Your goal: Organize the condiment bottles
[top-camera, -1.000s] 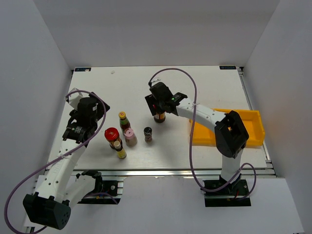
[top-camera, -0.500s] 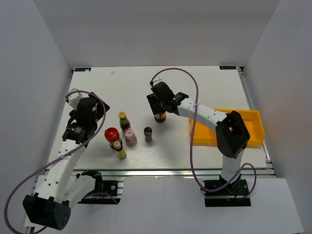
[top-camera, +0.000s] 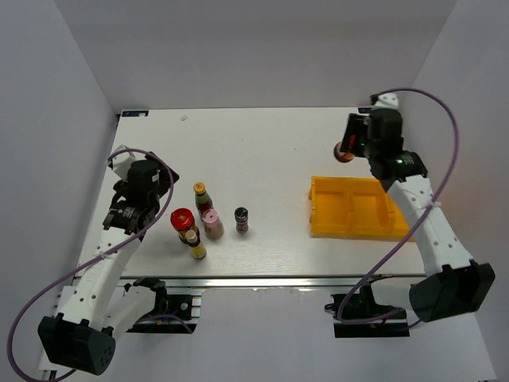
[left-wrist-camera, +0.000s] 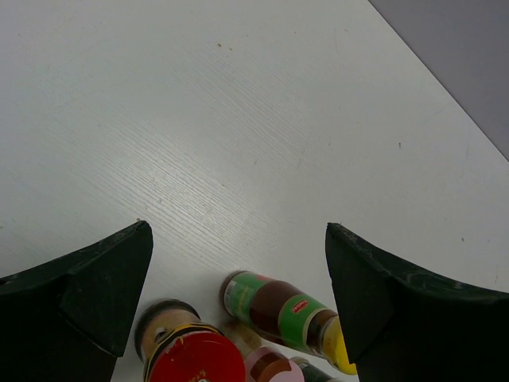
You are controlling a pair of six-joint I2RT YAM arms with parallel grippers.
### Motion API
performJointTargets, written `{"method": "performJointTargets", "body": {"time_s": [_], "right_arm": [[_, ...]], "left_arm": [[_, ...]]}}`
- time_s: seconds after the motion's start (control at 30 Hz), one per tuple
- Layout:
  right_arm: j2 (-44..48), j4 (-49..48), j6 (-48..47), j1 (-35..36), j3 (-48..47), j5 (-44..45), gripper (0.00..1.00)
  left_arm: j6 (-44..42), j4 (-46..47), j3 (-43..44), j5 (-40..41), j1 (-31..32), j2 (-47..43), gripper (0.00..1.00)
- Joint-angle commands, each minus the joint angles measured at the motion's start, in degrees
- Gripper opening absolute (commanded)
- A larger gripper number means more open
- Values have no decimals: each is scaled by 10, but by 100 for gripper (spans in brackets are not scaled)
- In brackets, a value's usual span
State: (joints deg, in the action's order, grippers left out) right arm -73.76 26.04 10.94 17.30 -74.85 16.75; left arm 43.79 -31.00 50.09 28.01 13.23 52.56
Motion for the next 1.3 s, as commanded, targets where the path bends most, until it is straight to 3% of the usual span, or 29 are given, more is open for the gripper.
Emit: {"method": "performJointTargets", "body": {"time_s": [0.0, 0.2, 0.4, 0.57, 0.7, 1.07, 1.27], "right_arm": [[36, -5, 28, -77, 15, 10, 23], [48, 35, 63, -229, 38, 15, 22], [41, 26, 63, -292, 49, 36, 24], [22, -2, 71, -318, 69, 36, 23], [2, -21, 73, -325, 82, 92, 24], [-19, -108, 54, -335, 107, 78, 24], [-46, -99, 66, -336, 121, 78, 27]], "left_arm": [[-10, 5, 3, 20, -2, 4, 98], [-6, -7, 10, 38, -2, 13, 98], [-4, -4, 7, 48, -2, 7, 98], [-6, -3, 11, 52, -2, 12, 98], [-7, 1, 12, 52, -2, 20, 98], [-13, 11, 12, 43, -1, 29, 98], [-14, 10, 14, 42, -2, 30, 98]]}}
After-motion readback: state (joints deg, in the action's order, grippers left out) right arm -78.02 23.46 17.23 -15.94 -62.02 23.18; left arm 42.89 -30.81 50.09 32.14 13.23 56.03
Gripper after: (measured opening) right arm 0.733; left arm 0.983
